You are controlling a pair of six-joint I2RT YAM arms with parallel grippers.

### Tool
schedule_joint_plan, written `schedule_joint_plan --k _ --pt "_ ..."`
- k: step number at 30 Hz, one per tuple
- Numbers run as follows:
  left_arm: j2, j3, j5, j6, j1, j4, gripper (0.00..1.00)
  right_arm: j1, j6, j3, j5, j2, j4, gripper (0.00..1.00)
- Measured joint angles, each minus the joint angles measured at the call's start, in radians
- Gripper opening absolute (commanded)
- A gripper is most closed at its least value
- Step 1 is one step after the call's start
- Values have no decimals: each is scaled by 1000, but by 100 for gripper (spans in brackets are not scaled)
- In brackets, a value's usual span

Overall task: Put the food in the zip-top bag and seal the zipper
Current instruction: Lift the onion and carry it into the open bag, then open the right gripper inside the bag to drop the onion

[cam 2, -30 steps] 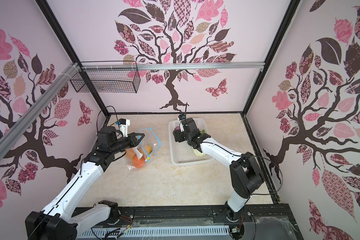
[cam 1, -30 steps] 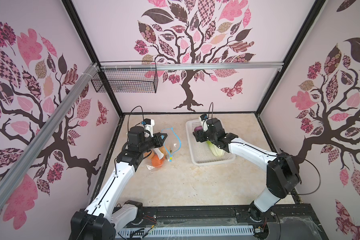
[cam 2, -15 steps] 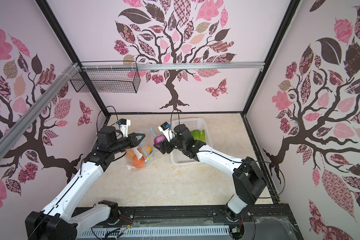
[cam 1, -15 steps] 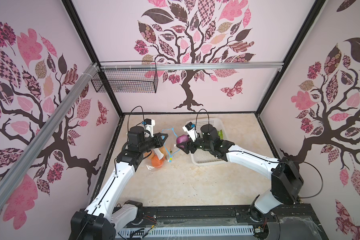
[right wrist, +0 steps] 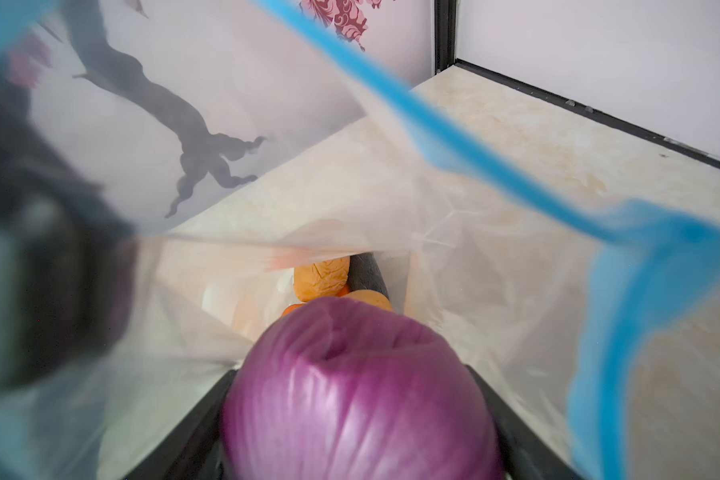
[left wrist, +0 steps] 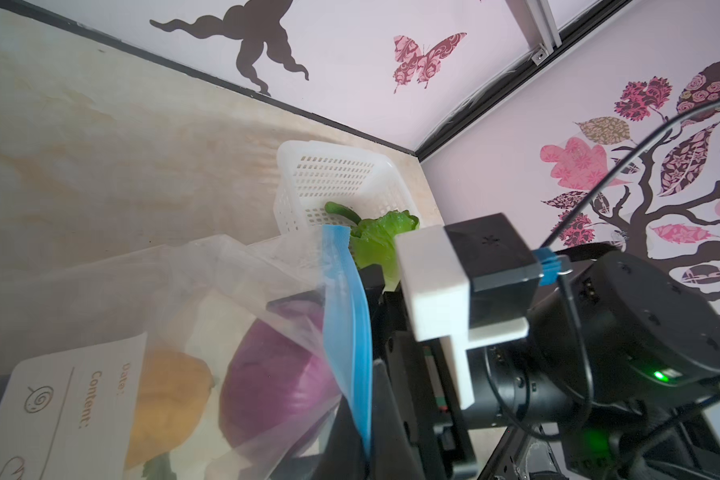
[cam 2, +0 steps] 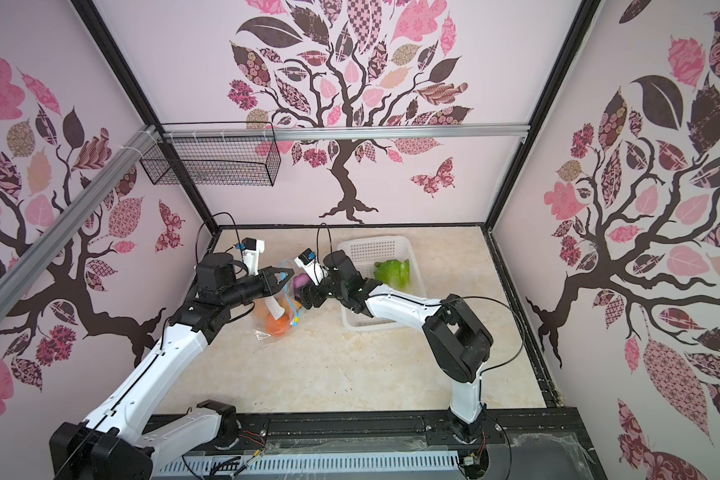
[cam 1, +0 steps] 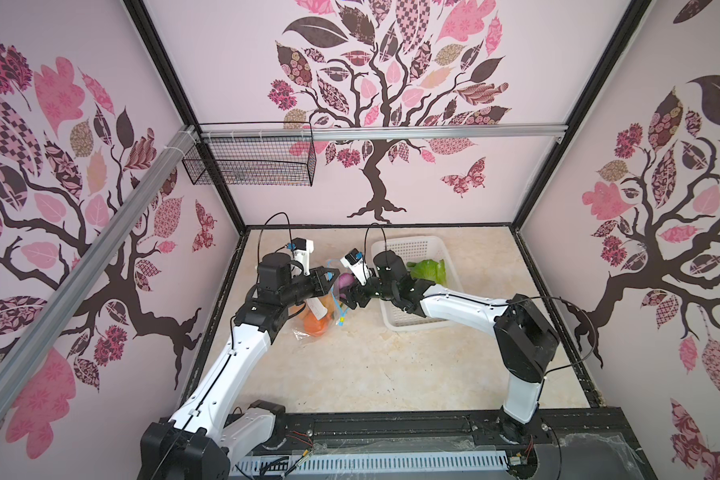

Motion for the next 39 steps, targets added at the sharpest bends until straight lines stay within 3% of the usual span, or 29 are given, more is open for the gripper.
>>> schedule_joint_plan --k 6,14,18,22,27,33,39 --pt "-1 0 -2 -3 0 -3 0 18 4 11 28 31 5 79" --pt "-1 0 -8 -24 11 0 0 18 8 -28 58 2 21 89" --pt "-1 0 -11 -26 21 5 0 18 8 -90 74 -75 19 90" --pt "-2 0 -20 -26 23 10 0 18 8 -128 127 -174 21 86" --pt "-2 0 -26 -26 25 12 0 6 29 -165 207 -267 21 70" --pt "-2 0 -26 -23 25 12 0 -27 74 -171 252 -251 -5 61" --pt "-2 0 -26 -23 25 12 0 -41 109 -132 267 -134 -32 52"
